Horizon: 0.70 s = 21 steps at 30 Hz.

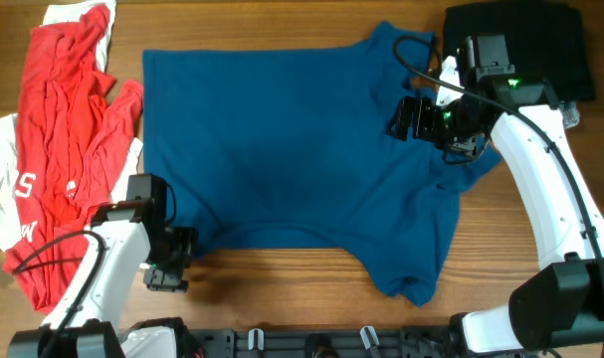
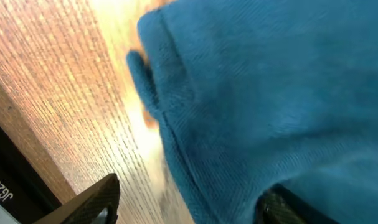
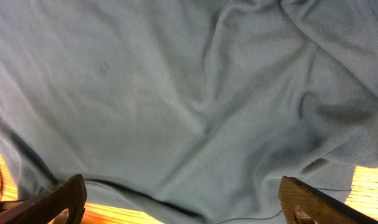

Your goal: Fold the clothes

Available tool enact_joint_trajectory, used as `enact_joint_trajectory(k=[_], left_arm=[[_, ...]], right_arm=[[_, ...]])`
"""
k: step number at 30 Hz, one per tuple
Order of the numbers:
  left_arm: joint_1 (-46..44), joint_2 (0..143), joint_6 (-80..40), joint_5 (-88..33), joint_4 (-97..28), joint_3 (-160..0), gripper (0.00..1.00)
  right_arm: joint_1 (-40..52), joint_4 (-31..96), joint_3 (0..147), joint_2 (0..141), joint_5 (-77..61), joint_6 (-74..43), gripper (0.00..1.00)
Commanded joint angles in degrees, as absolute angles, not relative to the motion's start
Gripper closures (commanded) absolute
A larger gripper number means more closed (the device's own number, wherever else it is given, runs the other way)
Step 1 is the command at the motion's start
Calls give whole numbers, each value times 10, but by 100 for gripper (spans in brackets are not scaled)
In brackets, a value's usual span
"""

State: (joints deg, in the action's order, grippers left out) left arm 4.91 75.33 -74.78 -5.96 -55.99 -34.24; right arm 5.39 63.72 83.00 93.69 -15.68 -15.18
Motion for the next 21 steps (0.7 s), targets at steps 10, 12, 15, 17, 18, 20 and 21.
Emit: enact_joint_trajectory(k=[10, 12, 15, 17, 18, 20, 21], left_arm=[[48, 758, -800, 148, -499, -336, 39], [48, 758, -800, 160, -494, -336, 37], [48, 758, -800, 159, -490, -336, 41], [48, 758, -799, 160, -490, -336, 60], [48, 758, -799, 162, -488, -336, 73], [48, 758, -799, 169, -487, -336, 91], [48, 758, -799, 175, -487, -336, 96]], right_arm=[[54, 634, 828, 940, -168, -156, 1], [54, 630, 828, 940, -168, -157, 0], [54, 629, 828, 940, -168, -167, 0], [54, 630, 828, 940, -167, -166, 1], [54, 630, 828, 940, -165, -166, 2], [54, 630, 828, 940, -164, -167, 5], [54, 632, 828, 940, -164, -167, 8]])
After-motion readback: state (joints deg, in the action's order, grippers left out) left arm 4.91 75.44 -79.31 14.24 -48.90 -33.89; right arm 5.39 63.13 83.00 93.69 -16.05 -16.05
